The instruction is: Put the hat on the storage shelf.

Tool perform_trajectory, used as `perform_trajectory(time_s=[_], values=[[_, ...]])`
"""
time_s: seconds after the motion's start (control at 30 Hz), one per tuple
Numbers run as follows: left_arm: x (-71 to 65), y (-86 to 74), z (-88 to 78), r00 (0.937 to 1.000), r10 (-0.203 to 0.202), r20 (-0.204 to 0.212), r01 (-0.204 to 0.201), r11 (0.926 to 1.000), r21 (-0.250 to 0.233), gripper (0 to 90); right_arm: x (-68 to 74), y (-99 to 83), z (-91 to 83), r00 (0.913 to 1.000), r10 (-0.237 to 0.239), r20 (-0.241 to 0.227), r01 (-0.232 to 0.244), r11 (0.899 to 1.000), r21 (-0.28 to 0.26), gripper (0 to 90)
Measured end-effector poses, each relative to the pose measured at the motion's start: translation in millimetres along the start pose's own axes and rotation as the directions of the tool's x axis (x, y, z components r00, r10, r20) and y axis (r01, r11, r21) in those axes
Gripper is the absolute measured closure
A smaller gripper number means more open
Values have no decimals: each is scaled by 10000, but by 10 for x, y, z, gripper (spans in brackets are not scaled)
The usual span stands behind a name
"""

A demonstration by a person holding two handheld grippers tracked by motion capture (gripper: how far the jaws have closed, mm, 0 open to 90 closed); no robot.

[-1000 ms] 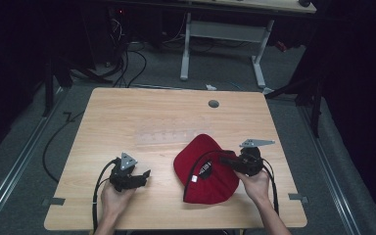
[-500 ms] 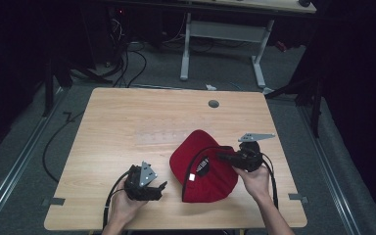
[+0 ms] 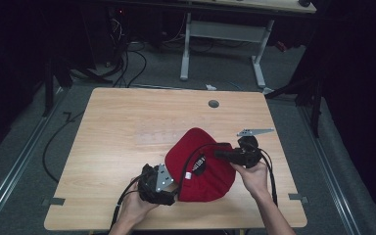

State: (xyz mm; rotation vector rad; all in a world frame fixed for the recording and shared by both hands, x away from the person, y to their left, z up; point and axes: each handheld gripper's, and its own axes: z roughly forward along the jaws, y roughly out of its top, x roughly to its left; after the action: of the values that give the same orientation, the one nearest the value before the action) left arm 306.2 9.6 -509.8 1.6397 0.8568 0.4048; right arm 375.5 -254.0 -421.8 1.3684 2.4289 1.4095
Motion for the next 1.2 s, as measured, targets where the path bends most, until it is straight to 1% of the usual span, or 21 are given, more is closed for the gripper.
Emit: perform_trajectory(time_s=[0.13,0.17,0.3,0.33,0.37,0.47,0.57,0.6,0.67,0.7,0.73,0.77,0.87,0.93,0.97,1.03,1.07,1.1,1.13,1.17,1.2], values=[[-59,13,32,9997,216,110,-216,9998,-4,112,-9,10,-9,9995,288,-86,-288,9996,-4,860],[-89,27,45,9995,259,158,-258,9996,-110,111,-19,9,1,9990,431,-76,-430,9991,70,860],[-121,45,63,9990,370,232,-367,9993,-109,109,-24,13,7,9988,474,-106,-473,9988,107,860],[-130,51,68,9990,352,274,-348,9993,-126,109,-20,16,3,9987,503,-91,-502,9986,142,860],[-145,72,69,9987,214,472,-209,9997,-116,110,-14,16,0,9987,498,-60,-497,9985,212,860],[-158,91,64,9981,151,590,-143,9998,-137,106,-12,14,2,9987,508,-64,-506,9982,309,860],[-158,114,57,9977,112,672,-102,9998,-147,106,-19,15,-6,9975,660,-240,-651,9972,379,860],[-151,135,53,9971,146,744,-130,9997,-227,110,-26,18,-11,9967,707,-404,-692,9969,367,860],[-142,149,55,9966,164,806,-144,9996,-255,115,-37,29,-7,9959,782,-463,-760,9960,468,860],[-122,171,48,9956,-11,934,47,9993,-382,131,-81,60,16,9952,849,-493,-814,9943,694,860],[-122,171,48,9956,-11,934,47,9993,-382,145,-81,60,16,9952,849,-493,-814,9943,694,860],[-112,171,38,9949,-153,998,193,9991,-388,150,-100,76,27,9940,927,-574,-880,9929,796,860],[-97,148,45,9955,-290,906,317,9991,-282,168,-89,82,30,9941,905,-604,-849,9923,900,860],[-74,135,16,9937,-574,963,603,9978,-282,204,-65,59,37,9935,854,-749,-790,9933,849,860],[-70,146,-7,9927,-603,1040,641,9974,-328,218,-60,50,35,9935,834,-779,-767,9934,854,860],[-69,191,-62,9905,-690,1190,772,9949,-655,251,-58,18,20,9916,963,-867,-898,9931,759,860],[-69,191,-62,9905,-690,1190,772,9949,-655,268,-58,-6,7,9906,1011,-927,-951,9932,666,859],[-48,260,-129,9848,-942,1460,1092,9892,-982,290,-58,-33,-6,9895,1046,-1002,-989,9933,600,860],[-48,260,-129,9848,-942,1460,1092,9892,-982,314,-58,-33,-6,9895,1046,-1002,-989,9933,600,860],[-2,329,-167,9771,-1328,1663,1524,9821,-1108,338,-67,-85,-18,9874,1179,-1053,-1113,9916,665,860],[-2,329,-167,9771,-1328,1663,1524,9821,-1108,356,-76,-108,-16,9864,1241,-1077,-1160,9902,780,860]])
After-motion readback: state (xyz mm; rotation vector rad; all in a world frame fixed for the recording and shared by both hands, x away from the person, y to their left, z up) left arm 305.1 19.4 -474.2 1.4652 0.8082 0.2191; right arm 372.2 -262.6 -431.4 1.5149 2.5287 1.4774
